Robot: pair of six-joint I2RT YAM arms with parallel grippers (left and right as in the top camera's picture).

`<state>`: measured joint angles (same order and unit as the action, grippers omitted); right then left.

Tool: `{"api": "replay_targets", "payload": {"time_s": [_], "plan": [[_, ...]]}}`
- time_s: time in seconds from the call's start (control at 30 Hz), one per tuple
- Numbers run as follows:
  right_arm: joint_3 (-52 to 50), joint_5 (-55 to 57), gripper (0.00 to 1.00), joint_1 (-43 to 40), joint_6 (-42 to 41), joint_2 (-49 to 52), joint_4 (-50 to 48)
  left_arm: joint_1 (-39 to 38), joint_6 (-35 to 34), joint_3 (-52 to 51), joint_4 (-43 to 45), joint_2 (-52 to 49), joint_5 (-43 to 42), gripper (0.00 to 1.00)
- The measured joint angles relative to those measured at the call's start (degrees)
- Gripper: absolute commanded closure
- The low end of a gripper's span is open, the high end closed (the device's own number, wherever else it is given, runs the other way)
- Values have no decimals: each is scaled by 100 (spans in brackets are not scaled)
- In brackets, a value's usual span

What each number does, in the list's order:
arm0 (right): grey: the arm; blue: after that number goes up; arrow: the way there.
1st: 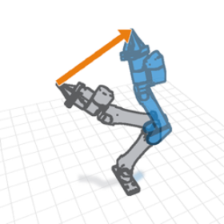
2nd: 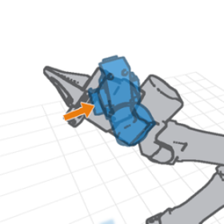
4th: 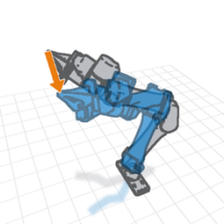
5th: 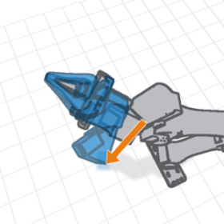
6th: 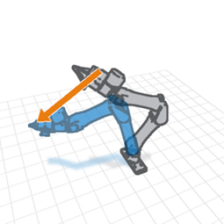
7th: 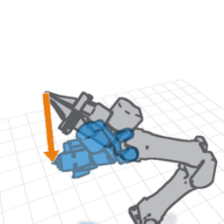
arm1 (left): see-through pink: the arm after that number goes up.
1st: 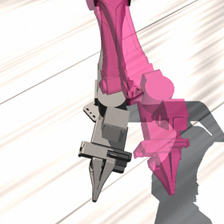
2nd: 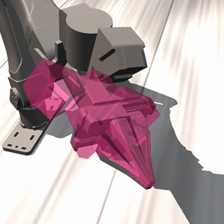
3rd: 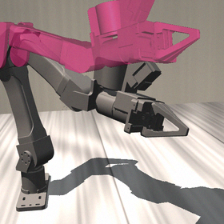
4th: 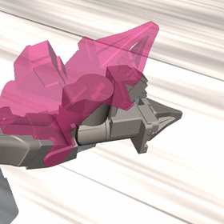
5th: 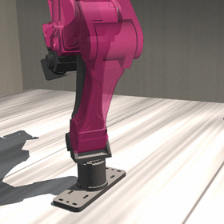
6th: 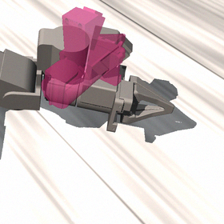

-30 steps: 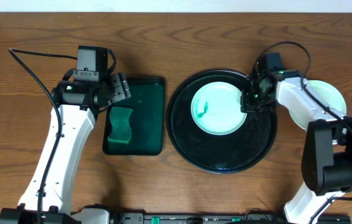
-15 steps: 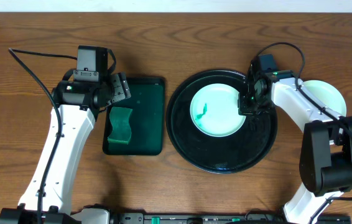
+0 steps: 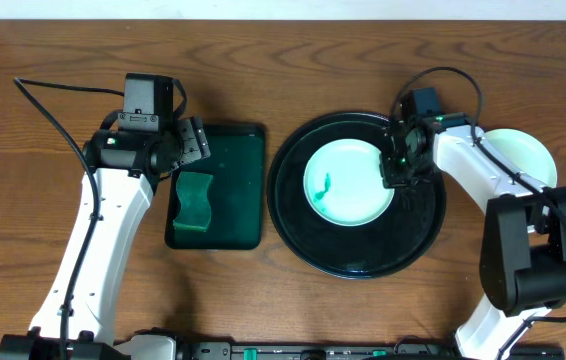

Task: Clean dirty plates on tray and stack at the side
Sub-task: 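Grasp the rim of the pale green plate on the black tray with the right gripper, then move the left gripper down to the green sponge on the green tray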

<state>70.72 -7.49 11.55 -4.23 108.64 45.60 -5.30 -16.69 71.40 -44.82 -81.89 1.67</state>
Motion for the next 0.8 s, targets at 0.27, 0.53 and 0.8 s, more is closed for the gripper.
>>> {"api": "replay_targets", "payload": {"time_s": [0.27,0.53,0.8], "plan": [[2,26,99,57,208,0,-7,0,0,0,0,0,0,18],[2,48,93,57,214,0,-22,0,0,0,0,2,0,18],[2,136,83,57,216,0,-20,0,0,0,0,2,0,18]]}}
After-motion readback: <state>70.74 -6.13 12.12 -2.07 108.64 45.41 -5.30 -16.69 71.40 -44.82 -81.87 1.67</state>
